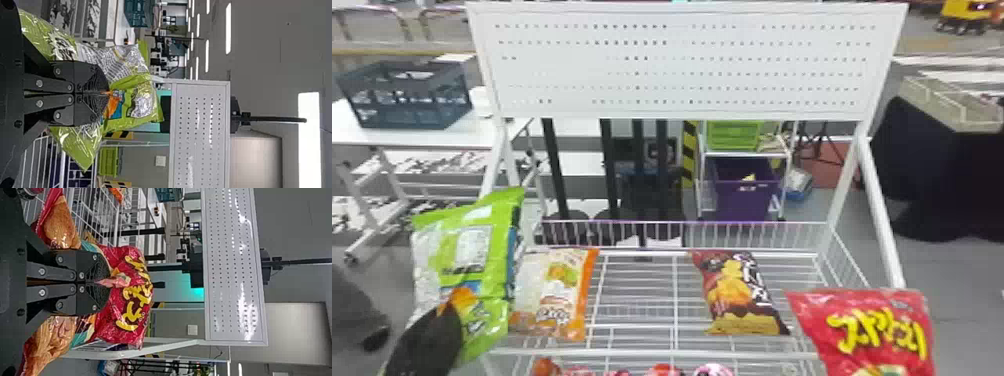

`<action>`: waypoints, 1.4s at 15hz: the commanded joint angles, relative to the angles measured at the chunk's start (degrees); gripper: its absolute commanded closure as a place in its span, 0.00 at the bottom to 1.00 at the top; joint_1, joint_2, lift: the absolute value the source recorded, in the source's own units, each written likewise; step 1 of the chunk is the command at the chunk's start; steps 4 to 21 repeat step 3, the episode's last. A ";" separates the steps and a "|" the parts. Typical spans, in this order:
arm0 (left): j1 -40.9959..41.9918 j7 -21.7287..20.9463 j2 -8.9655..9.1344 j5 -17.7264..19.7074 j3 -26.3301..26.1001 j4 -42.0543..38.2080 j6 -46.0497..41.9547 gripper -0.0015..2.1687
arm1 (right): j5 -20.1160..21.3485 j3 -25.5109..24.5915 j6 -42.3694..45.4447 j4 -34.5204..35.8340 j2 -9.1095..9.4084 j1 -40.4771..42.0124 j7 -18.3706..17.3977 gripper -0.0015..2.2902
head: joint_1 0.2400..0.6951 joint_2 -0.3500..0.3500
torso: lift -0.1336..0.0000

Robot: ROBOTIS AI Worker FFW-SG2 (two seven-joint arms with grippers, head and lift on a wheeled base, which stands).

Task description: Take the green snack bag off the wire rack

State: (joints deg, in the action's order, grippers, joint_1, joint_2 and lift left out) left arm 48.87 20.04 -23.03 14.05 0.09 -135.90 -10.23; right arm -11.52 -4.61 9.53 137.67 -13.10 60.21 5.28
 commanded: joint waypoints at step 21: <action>0.00 0.09 0.00 -0.07 0.00 -0.16 0.00 0.82 | 0.00 -0.05 0.00 0.31 -0.09 0.18 0.09 0.93 | 0.57 0.50 | 1.00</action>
